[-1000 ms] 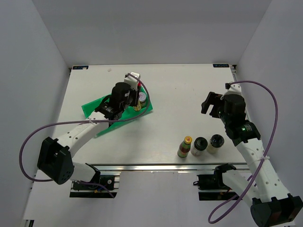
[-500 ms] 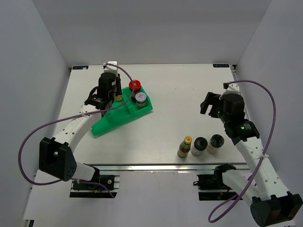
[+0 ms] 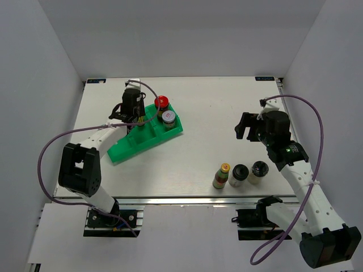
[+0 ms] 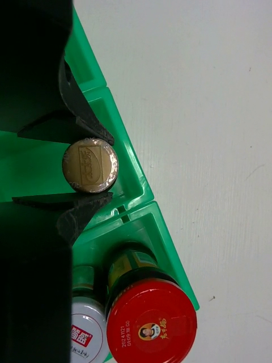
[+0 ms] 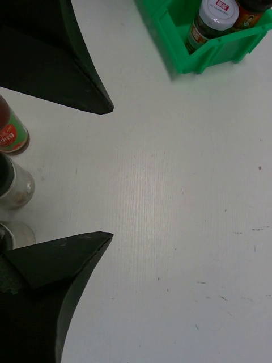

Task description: Organize the condiment bottles

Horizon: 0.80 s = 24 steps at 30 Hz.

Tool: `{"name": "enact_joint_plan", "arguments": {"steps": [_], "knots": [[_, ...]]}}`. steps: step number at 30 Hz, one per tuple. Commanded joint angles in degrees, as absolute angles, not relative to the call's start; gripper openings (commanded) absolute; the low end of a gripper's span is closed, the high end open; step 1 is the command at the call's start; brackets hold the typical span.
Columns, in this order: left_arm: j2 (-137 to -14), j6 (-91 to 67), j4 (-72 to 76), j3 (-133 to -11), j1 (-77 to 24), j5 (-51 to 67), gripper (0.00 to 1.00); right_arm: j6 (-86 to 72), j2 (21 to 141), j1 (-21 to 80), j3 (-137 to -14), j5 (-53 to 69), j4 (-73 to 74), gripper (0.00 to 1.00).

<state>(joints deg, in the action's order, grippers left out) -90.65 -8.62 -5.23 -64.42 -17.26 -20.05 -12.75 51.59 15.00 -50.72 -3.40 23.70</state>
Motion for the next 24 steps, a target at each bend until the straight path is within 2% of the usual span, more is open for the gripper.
{"name": "enact_joint_plan", "arguments": {"steps": [1,3,6,15,17,20,21,23,24], "knots": [[-90.34,-8.96,1.39,-64.25,-17.14,-20.3,0.07,-11.25,51.15,14.77,-50.36,-2.02,21.09,0.89],[-90.96,-9.4,3.24,-63.37,-17.14,-20.39,0.07,-11.08,51.33,14.85,-50.54,-0.72,21.27,0.89],[-92.89,-10.37,3.78,-62.58,-16.96,-23.63,0.13,-9.67,51.42,15.99,-50.45,3.94,22.67,0.89],[-95.1,-10.63,3.69,-62.67,-17.05,-25.66,0.22,-8.35,49.66,24.51,-47.73,1.85,23.55,0.89],[-94.92,-10.55,3.6,-62.58,-17.05,-25.75,0.28,-7.39,49.48,27.05,-47.81,1.32,24.25,0.89],[-94.66,-10.81,2.99,-62.84,-16.96,-25.4,0.44,-6.51,49.31,31.09,-48.6,-0.08,25.83,0.89],[-94.4,-10.9,2.73,-62.84,-17.05,-25.31,0.53,-5.72,49.31,31.98,-48.69,-1.48,26.19,0.89],[-94.13,-10.9,2.29,-62.84,-17.05,-24.87,0.63,-5.63,49.13,34.7,-48.69,-2.89,26.54,0.89],[-93.78,-10.9,2.11,-62.93,-17.05,-24.87,0.74,-5.19,49.22,35.5,-48.78,-3.34,27.24,0.89]]}}
